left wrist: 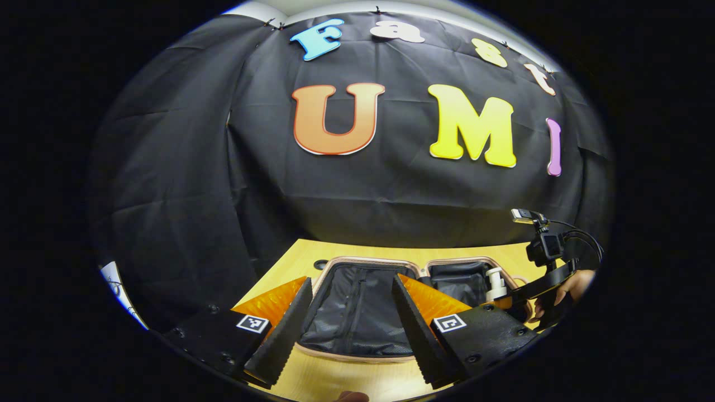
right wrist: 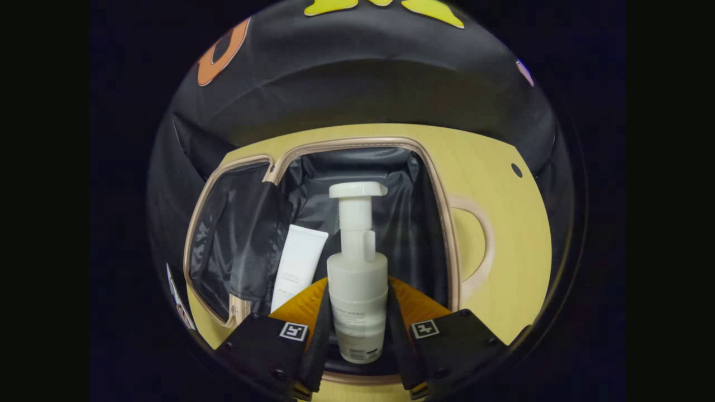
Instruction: First open the suitcase, pack the skin care products into it, and then close the suitcase.
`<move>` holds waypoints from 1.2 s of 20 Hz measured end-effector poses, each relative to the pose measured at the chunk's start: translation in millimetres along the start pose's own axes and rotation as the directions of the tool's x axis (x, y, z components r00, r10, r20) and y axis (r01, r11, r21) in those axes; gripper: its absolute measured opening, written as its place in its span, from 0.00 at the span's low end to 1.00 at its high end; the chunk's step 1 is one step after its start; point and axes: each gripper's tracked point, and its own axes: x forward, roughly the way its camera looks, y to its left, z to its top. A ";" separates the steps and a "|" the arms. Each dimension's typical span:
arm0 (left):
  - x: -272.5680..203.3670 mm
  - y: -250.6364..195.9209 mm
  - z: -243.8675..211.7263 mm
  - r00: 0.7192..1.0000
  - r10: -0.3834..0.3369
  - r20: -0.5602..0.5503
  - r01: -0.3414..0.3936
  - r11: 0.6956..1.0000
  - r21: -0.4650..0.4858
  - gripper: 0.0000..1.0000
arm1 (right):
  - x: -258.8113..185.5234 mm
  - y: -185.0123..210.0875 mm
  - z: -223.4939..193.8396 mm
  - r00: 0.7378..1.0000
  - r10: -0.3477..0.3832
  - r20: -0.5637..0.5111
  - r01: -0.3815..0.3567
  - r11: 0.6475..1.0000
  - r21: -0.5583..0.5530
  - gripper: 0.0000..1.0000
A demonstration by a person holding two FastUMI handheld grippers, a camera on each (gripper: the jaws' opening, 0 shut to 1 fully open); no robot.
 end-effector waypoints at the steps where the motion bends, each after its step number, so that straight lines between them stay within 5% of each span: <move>1: 5.2 8.8 -0.3 1.000 0.015 0.000 -0.015 1.000 -0.021 0.92 | 4.3 1.0 -1.4 1.000 -0.006 -0.002 0.006 1.000 0.006 0.50; 6: 62.5 96.8 -23.7 0.994 0.092 -0.061 -0.101 0.981 -0.163 0.91 | 5.4 8.5 0.0 1.000 0.003 0.005 -0.003 0.999 -0.033 0.52; 9: 92.8 139.1 -55.0 0.984 0.082 -0.160 -0.133 0.929 -0.346 0.91 | -0.9 8.2 -3.2 1.000 0.020 -0.004 -0.020 0.999 -0.034 0.53; 11: 114.8 147.1 -85.4 0.971 -0.002 -0.241 -0.127 0.846 -0.518 0.94 | -17.4 8.7 -2.9 0.999 0.049 0.015 -0.049 0.998 -0.035 0.53; 13: 125.3 143.8 -111.3 0.953 -0.078 -0.291 -0.141 0.739 -0.659 0.94 | -34.3 13.2 -6.3 0.994 0.103 0.030 -0.101 0.993 -0.062 0.64; 15: 131.7 146.0 -132.3 0.939 -0.132 -0.317 -0.169 0.627 -0.761 0.92 | -55.2 12.8 -6.1 0.988 0.130 0.080 -0.117 0.981 -0.156 0.69; 17: 133.4 148.2 -137.4 0.935 -0.174 -0.309 -0.165 0.558 -0.814 0.88 | -74.8 13.7 -6.8 0.981 0.138 0.133 -0.101 0.962 -0.254 0.71; 24: 142.4 135.8 -141.7 0.935 -0.221 -0.278 -0.129 0.519 -0.845 0.80 | -161.6 20.5 -18.0 0.951 0.225 0.211 -0.166 0.950 -0.265 0.80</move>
